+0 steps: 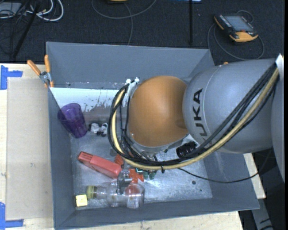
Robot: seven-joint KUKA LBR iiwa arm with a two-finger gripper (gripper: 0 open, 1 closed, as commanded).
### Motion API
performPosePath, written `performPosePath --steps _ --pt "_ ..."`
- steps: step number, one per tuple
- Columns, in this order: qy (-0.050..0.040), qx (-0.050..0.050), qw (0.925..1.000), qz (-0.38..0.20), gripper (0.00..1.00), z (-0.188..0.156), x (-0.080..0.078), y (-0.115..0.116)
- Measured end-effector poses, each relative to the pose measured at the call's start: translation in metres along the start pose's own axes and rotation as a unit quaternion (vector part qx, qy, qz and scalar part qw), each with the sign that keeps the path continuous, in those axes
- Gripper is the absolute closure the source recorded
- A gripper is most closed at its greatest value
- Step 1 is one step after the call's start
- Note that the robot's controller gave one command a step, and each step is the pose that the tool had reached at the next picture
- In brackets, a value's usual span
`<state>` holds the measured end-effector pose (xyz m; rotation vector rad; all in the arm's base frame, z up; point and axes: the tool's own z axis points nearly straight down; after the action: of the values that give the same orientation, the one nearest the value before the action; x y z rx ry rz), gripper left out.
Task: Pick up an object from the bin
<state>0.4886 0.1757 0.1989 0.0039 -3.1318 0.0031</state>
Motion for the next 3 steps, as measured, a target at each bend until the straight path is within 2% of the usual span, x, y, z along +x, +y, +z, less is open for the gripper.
performPosePath --steps 1,2,3 --pt "-0.0037 -0.001 1.0000 0.002 0.00 -0.004 -0.002 -0.001" --pt "-0.0075 -0.002 1.0000 0.000 0.00 0.044 -0.009 0.007" --pt "-0.0167 -0.006 0.9971 0.074 0.00 0.095 -0.019 0.016"
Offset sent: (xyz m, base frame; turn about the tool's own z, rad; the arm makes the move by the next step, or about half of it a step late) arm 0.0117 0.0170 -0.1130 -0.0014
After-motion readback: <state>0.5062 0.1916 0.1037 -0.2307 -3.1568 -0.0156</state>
